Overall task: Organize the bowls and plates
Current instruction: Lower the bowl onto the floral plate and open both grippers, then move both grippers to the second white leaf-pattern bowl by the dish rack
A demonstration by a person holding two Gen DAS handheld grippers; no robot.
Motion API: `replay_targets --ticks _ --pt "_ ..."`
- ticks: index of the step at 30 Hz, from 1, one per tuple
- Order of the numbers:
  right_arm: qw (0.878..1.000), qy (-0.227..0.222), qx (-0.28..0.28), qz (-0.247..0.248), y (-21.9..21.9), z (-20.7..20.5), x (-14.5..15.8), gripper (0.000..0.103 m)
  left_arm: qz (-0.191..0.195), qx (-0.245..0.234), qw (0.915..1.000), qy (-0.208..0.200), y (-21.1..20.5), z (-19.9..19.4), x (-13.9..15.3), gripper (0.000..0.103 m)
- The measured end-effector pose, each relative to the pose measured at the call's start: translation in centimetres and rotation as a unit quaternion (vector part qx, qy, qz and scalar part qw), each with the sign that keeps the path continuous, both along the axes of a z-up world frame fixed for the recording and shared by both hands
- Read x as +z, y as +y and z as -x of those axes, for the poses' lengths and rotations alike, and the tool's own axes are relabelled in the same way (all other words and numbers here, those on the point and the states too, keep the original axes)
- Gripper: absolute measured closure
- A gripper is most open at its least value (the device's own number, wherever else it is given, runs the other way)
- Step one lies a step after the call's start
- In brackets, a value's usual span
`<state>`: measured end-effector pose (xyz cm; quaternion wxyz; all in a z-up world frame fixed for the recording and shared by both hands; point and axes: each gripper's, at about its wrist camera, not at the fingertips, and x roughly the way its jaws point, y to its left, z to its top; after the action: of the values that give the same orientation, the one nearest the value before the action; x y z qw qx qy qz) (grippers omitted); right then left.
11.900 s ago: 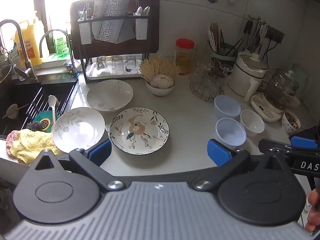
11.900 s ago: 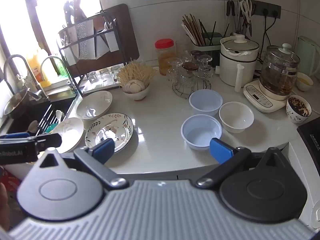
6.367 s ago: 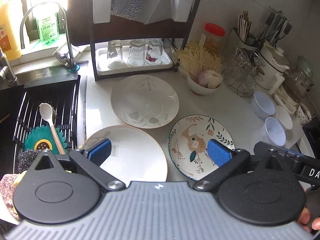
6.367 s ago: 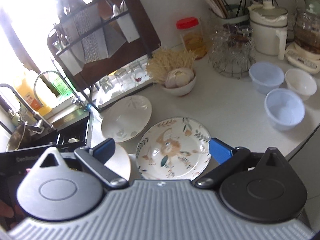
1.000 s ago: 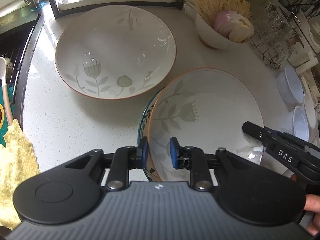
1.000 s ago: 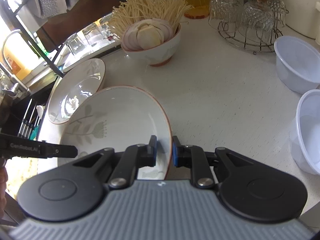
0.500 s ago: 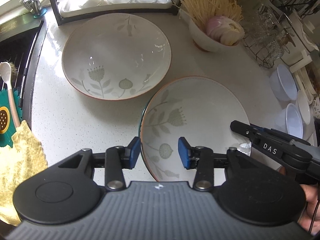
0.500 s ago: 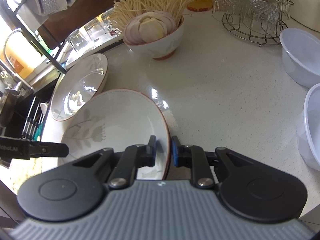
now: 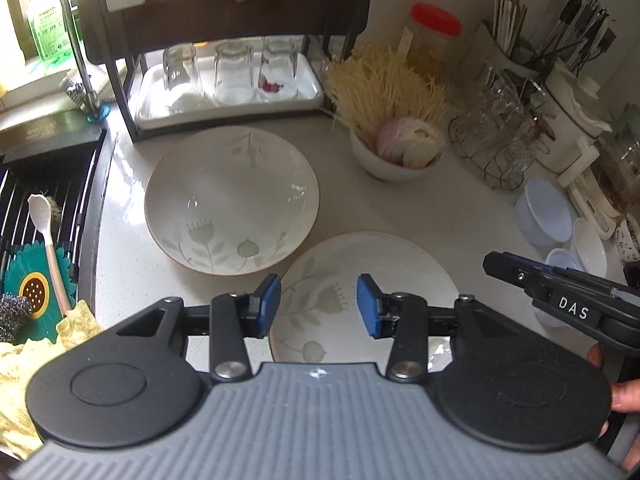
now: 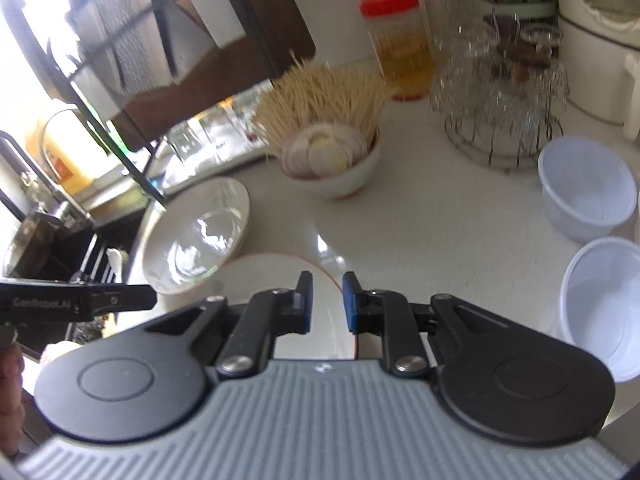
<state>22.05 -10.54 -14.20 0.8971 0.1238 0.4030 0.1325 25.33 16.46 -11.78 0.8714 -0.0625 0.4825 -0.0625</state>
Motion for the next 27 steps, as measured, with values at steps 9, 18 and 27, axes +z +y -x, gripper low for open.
replay_targets --ticks 9,18,27 --pt "0.998 -0.058 0.003 -0.009 -0.7 2.8 5.4 0.083 0.013 -0.004 0.9972 -0.074 -1.3 2.8 5.8 0.055" --pt "0.997 -0.069 0.007 -0.015 0.1 5.3 6.8 0.083 0.004 0.002 0.9944 -0.106 -0.7 5.5 7.6 0.055" --pt "0.998 -0.049 0.023 -0.016 -0.5 3.5 6.3 0.083 0.012 0.032 0.9955 -0.088 -0.4 4.3 6.3 0.055"
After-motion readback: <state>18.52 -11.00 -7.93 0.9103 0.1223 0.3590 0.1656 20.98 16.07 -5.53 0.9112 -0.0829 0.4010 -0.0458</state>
